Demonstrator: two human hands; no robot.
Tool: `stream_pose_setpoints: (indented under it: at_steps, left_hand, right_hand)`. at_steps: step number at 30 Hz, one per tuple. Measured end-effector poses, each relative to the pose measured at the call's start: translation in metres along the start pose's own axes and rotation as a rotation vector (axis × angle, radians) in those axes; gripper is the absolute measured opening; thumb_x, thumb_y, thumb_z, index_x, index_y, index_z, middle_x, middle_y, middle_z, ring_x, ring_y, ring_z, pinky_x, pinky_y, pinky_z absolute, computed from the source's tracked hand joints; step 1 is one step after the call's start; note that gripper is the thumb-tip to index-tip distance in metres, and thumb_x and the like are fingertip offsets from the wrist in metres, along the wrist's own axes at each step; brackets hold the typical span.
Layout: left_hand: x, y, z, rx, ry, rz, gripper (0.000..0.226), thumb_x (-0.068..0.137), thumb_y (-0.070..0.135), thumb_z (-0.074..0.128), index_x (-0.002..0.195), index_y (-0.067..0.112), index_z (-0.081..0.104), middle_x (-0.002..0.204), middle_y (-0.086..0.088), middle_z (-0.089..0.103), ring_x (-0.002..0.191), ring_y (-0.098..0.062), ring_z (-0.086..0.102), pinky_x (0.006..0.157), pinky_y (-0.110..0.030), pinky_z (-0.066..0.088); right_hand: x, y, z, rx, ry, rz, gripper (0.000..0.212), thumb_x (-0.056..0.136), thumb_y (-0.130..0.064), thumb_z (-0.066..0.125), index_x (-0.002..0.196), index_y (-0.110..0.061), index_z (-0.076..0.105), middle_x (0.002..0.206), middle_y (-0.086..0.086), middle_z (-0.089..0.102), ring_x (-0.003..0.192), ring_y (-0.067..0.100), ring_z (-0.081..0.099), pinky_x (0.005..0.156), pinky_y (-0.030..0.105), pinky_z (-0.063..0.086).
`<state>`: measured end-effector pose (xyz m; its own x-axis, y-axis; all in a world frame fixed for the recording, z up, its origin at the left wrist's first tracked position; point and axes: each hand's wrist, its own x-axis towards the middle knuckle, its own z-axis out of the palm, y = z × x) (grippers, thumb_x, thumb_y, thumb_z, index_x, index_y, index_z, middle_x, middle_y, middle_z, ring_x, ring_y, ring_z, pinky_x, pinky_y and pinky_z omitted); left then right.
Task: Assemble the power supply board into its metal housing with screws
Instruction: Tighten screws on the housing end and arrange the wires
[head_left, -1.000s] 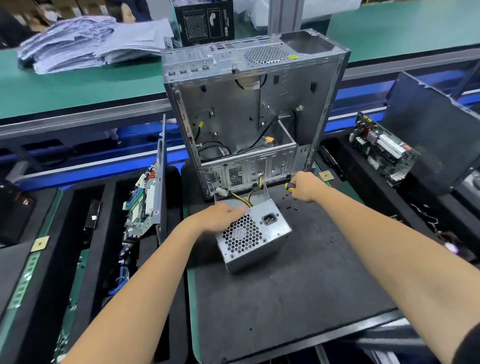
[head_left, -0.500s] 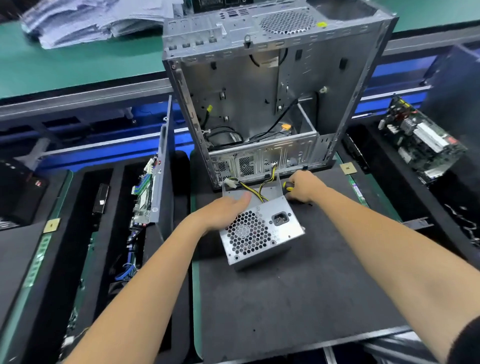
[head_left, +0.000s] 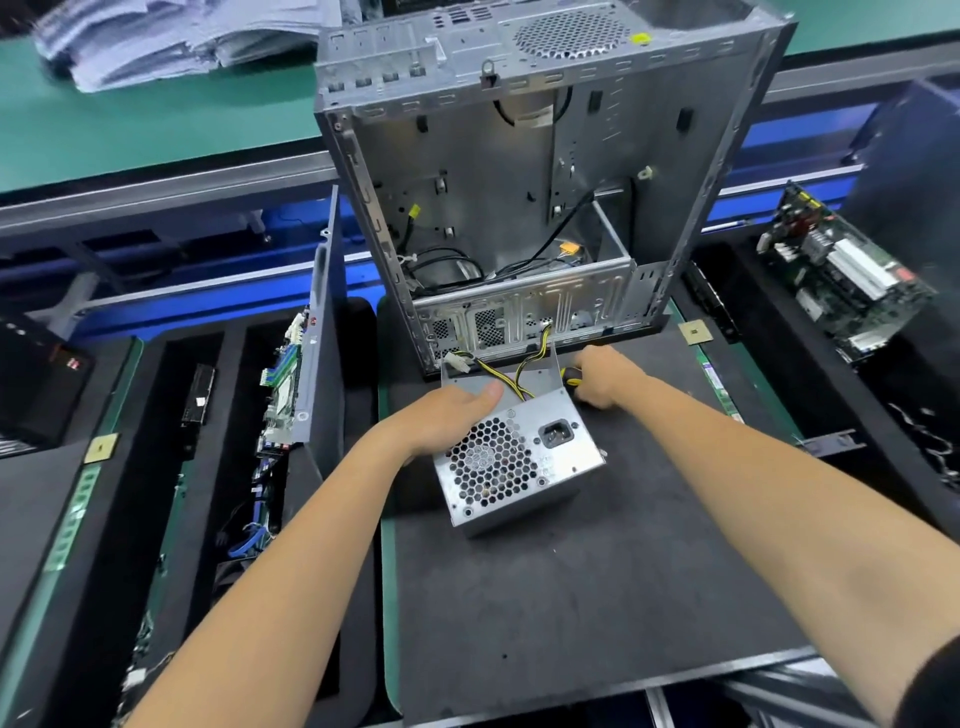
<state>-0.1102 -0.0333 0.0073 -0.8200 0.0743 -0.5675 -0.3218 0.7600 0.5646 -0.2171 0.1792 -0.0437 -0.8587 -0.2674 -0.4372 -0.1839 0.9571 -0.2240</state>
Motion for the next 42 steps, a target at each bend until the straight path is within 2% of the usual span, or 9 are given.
stream_pose_setpoints:
  at_steps: [10,12,14,16,19,23,29,35,42]
  left_hand:
    - [0.003,0.011,0.001,0.040,0.026,0.074,0.070,0.095,0.064,0.025,0.141,0.016,0.048,0.148,-0.003,0.044,0.134,-0.020,0.041,0.095,-0.022,0.025]
    - [0.005,0.013,0.001,0.068,0.033,0.092,0.062,0.096,0.063,0.024,0.135,0.025,0.054,0.125,0.004,0.061,0.117,-0.015,0.054,0.089,-0.018,0.031]
    - [0.006,0.016,0.000,0.059,0.111,0.124,0.055,0.097,0.060,0.029,0.099,0.023,0.070,0.083,0.011,0.064,0.084,-0.011,0.060,0.069,-0.017,0.039]
    - [0.009,0.022,-0.001,-0.018,0.242,0.181,0.049,0.098,0.049,0.041,0.078,0.015,0.069,0.072,0.005,0.066,0.074,-0.018,0.064,0.065,-0.027,0.050]
    - [0.012,0.039,-0.003,-0.094,0.421,0.283,0.038,0.096,0.031,0.050,0.071,0.008,0.066,0.070,0.000,0.068,0.071,-0.026,0.066,0.075,-0.042,0.057]
    - [0.020,0.060,0.000,-0.041,0.447,0.368,0.040,0.096,0.028,0.049,0.077,-0.005,0.062,0.077,-0.013,0.069,0.076,-0.033,0.065,0.076,-0.047,0.055]
    - [0.029,0.063,0.003,-0.085,0.442,0.349,0.036,0.096,0.029,0.052,0.075,0.002,0.065,0.077,-0.013,0.070,0.078,-0.032,0.067,0.078,-0.048,0.056]
    - [0.027,0.052,-0.006,-0.139,0.456,0.306,0.035,0.094,0.027,0.053,0.072,0.003,0.066,0.067,0.004,0.068,0.076,-0.030,0.067,0.077,-0.047,0.056]
    - [0.011,0.039,-0.015,-0.172,0.520,0.285,0.032,0.094,0.027,0.054,0.070,0.010,0.067,0.068,-0.001,0.068,0.075,-0.027,0.067,0.077,-0.043,0.057]
  right_hand:
    - [-0.021,0.034,-0.013,0.169,0.088,0.106,0.022,0.086,-0.006,0.051,0.065,-0.008,0.043,0.064,0.009,0.047,0.063,0.027,0.044,0.051,0.028,0.031]
    - [-0.025,0.048,-0.014,0.220,0.125,0.174,0.023,0.087,-0.007,0.048,0.066,-0.009,0.040,0.069,0.010,0.048,0.061,0.026,0.042,0.052,0.029,0.031]
    - [-0.028,0.060,-0.013,0.251,0.144,0.223,0.018,0.088,-0.008,0.046,0.070,-0.008,0.041,0.080,0.014,0.050,0.071,0.029,0.045,0.059,0.031,0.034]
    - [-0.030,0.069,-0.011,0.268,0.135,0.237,0.014,0.090,-0.011,0.046,0.078,-0.006,0.046,0.087,0.016,0.051,0.079,0.032,0.047,0.065,0.031,0.036]
    - [-0.030,0.073,-0.007,0.269,0.091,0.218,0.021,0.091,-0.014,0.052,0.071,-0.010,0.045,0.084,0.013,0.052,0.077,0.030,0.048,0.064,0.029,0.036]
    - [-0.031,0.063,-0.002,0.226,0.043,0.180,0.029,0.081,-0.023,0.071,0.066,-0.012,0.048,0.069,0.005,0.050,0.072,0.028,0.050,0.060,0.026,0.036]
    - [-0.021,0.056,0.006,0.187,0.053,0.177,0.017,0.085,-0.018,0.066,0.087,-0.006,0.054,0.084,0.011,0.056,0.076,0.032,0.055,0.062,0.031,0.042]
    - [-0.024,0.049,0.009,0.033,0.033,0.122,0.020,0.089,-0.017,0.058,0.077,-0.008,0.044,0.081,0.009,0.050,0.074,0.030,0.050,0.059,0.031,0.037]
    - [-0.025,0.033,-0.022,0.108,0.028,0.115,0.027,0.084,-0.017,0.065,0.070,-0.008,0.045,0.068,0.007,0.050,0.065,0.025,0.048,0.050,0.027,0.034]
